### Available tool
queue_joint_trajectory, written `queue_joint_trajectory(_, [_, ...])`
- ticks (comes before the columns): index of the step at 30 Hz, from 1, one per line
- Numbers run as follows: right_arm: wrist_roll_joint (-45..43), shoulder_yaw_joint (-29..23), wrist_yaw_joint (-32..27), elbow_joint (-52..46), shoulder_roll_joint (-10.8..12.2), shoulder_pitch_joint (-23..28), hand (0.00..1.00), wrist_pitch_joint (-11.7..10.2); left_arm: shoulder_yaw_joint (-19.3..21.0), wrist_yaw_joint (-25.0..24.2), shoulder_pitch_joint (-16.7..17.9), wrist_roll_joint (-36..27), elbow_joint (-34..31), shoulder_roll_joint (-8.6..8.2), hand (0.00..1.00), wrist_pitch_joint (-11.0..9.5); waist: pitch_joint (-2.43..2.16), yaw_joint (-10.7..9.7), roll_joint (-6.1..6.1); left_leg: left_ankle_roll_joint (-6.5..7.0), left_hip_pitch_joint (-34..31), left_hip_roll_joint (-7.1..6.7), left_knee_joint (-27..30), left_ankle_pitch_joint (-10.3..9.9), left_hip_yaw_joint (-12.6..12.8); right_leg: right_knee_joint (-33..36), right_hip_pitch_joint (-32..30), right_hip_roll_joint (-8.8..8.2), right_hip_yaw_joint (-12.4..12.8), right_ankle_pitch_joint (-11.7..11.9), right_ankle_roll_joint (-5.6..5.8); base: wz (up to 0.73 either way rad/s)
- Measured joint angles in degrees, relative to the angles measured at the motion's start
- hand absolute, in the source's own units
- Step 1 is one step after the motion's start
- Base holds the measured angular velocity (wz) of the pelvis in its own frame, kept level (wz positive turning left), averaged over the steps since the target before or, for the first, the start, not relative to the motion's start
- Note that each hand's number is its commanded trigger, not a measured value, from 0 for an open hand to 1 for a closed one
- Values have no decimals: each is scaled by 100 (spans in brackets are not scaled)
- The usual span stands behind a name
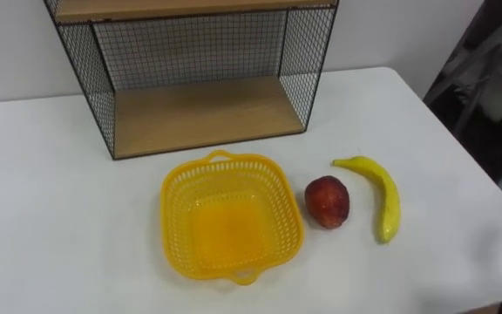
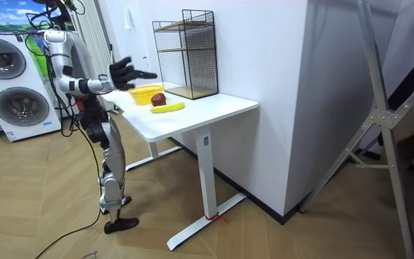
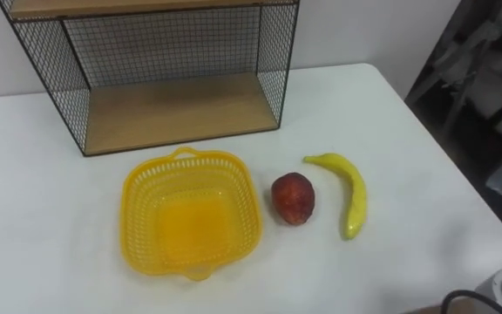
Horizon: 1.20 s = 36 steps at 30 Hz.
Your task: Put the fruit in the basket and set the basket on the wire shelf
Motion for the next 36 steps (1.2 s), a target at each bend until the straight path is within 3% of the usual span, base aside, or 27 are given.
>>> queue_joint_trajectory(7, [-610,401,660,-414,-89,-44,0,-18,-102,-89,6,32,34,6,0,-12,-1,145,45,0,-2,44,2,1,-5,-36,-1,-1,-17,18,-3,0])
queue_joint_trajectory(8, [-677,521,781,-417,-159,-82,0,-26,-103,-129,1,70,34,7,0,-17,5,160,78,0,-7,49,3,1,-4,-36,43,-2,-29,24,-5,0])
queue_joint_trajectory(9, [-677,704,906,-416,-246,-130,0,-30,-113,-151,-8,84,34,7,0,-30,49,168,54,0,7,53,7,1,1,-41,62,0,-32,31,-9,0])
queue_joint_trajectory(12, [-674,1041,1369,-386,-380,-156,0,-50,-174,-153,-48,97,33,7,0,-142,58,250,72,-4,11,77,27,3,10,-136,112,32,-24,104,-24,-1])
queue_joint_trajectory(21, [-662,1792,2430,-163,-389,-303,0,-49,-506,-277,-92,121,-8,17,0,-143,65,420,54,2,3,79,20,26,-57,-134,158,16,-114,132,-30,5])
queue_joint_trajectory(28, [-660,1850,2968,-113,-389,-327,0,-48,-507,-394,-113,135,-20,16,0,-145,47,463,10,4,4,70,43,32,-121,-133,188,11,-162,133,-31,5])
queue_joint_trajectory(36, [-676,2250,3538,-50,-393,-326,0,-45,-627,-422,-62,135,-21,21,0,-138,86,444,5,6,95,62,32,36,-122,-194,283,12,-167,139,-21,0])
